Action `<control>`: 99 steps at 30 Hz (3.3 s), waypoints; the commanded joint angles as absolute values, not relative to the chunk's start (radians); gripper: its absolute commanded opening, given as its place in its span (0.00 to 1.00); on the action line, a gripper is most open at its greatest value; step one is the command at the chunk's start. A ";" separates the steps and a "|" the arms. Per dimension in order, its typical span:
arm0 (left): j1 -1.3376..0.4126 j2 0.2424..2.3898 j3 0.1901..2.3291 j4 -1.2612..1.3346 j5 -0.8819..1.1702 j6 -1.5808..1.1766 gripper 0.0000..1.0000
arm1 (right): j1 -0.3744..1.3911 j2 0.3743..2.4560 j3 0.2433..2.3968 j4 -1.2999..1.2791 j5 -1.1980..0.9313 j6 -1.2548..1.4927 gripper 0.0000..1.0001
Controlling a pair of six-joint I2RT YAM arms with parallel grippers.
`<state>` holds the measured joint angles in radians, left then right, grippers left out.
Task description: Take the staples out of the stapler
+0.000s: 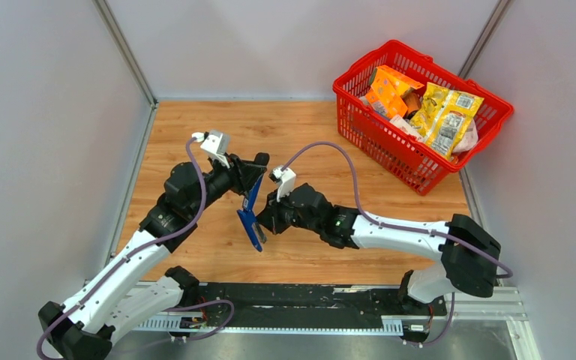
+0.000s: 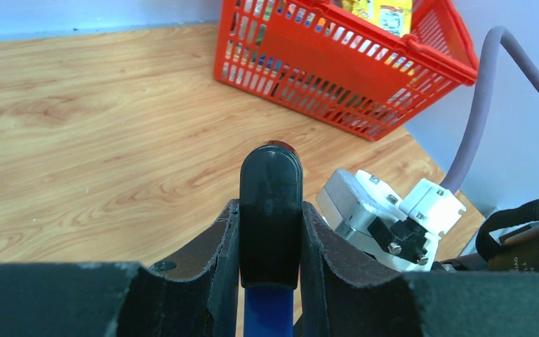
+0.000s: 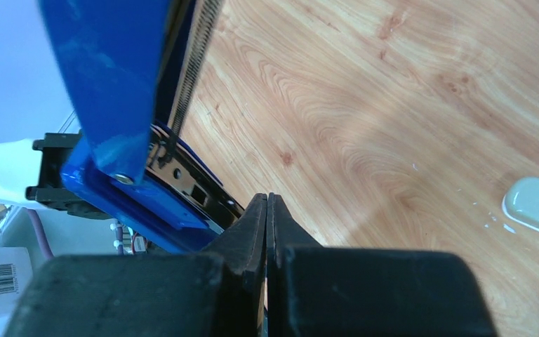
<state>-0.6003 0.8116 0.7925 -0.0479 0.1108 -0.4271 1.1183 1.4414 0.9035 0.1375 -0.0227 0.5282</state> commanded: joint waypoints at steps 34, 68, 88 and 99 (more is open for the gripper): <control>-0.598 0.867 0.827 -0.104 -0.107 -0.382 0.00 | 1.108 1.609 0.845 0.477 -0.195 0.618 0.00; -0.597 0.752 0.996 -0.178 -0.006 -0.431 0.00 | 1.083 1.235 0.788 0.069 0.132 0.419 0.00; -0.597 0.689 0.933 -0.187 0.412 -0.476 0.00 | 1.029 1.272 0.936 0.061 0.080 0.259 0.00; -0.597 0.716 0.917 -0.129 0.520 -0.502 0.00 | 1.031 1.302 0.977 0.048 0.023 0.255 0.00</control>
<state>-0.5983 0.7074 0.9073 -0.2462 0.4477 -0.4706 1.0302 1.2926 0.9119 0.0166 0.0578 0.2699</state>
